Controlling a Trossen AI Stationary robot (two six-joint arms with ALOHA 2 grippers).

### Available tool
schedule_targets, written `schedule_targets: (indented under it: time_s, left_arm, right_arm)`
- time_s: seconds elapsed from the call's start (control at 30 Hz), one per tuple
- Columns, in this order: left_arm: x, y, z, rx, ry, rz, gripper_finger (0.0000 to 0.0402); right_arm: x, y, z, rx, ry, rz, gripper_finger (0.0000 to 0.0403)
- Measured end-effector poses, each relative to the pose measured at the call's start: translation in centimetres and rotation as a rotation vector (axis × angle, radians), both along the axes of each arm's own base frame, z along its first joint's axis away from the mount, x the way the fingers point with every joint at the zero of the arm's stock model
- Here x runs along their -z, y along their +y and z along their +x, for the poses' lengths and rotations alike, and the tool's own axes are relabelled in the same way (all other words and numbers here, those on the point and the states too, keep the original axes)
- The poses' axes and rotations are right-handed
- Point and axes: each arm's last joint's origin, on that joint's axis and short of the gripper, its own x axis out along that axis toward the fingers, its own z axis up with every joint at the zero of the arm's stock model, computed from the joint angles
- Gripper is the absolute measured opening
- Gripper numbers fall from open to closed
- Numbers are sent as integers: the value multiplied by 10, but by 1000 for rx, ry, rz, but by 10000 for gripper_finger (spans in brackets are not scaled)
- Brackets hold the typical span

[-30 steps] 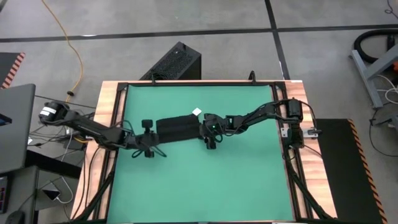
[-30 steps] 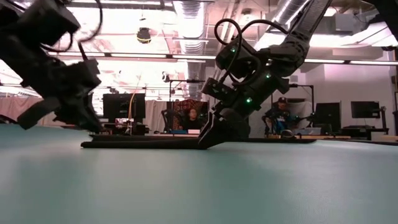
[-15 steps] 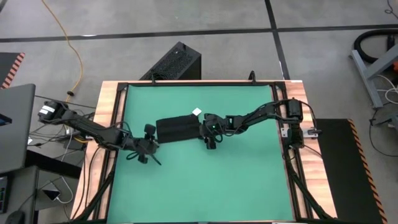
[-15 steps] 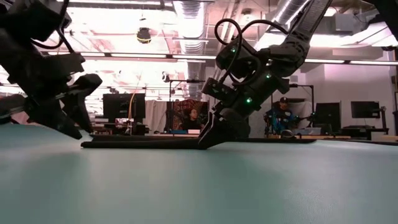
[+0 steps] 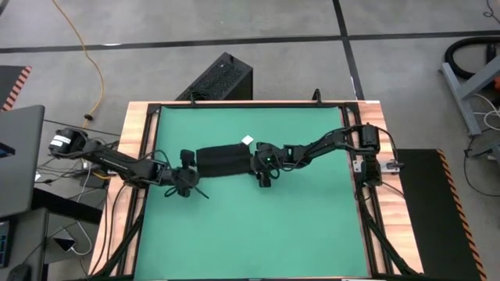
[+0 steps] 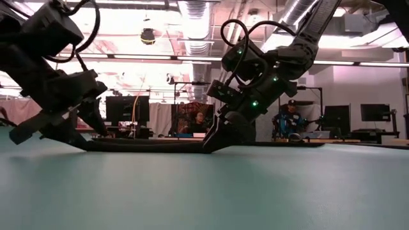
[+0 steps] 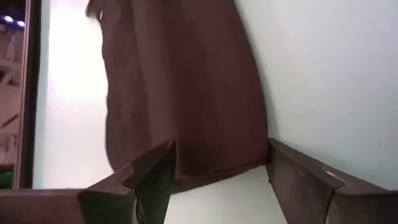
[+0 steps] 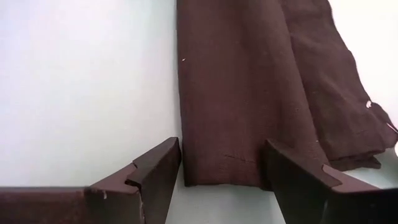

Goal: Roll towel
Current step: Roll the black towel

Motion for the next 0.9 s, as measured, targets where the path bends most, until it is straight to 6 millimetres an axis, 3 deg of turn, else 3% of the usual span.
schedule_targets:
  time_s: [0.33,0.6,0.73,0.9]
  left_arm:
    - [16,10,7,-44,75,-6,229]
    - [20,10,10,-99,55,-36,139]
    - [21,11,9,-136,45,-55,86]
    - [22,11,8,-169,49,-61,22]
  right_arm:
    - [0,1,0,29,-1,9,258]
    - [1,1,-1,67,9,-2,222]
    - [1,1,-1,114,9,-6,173]
    - [0,7,0,141,4,-12,69]
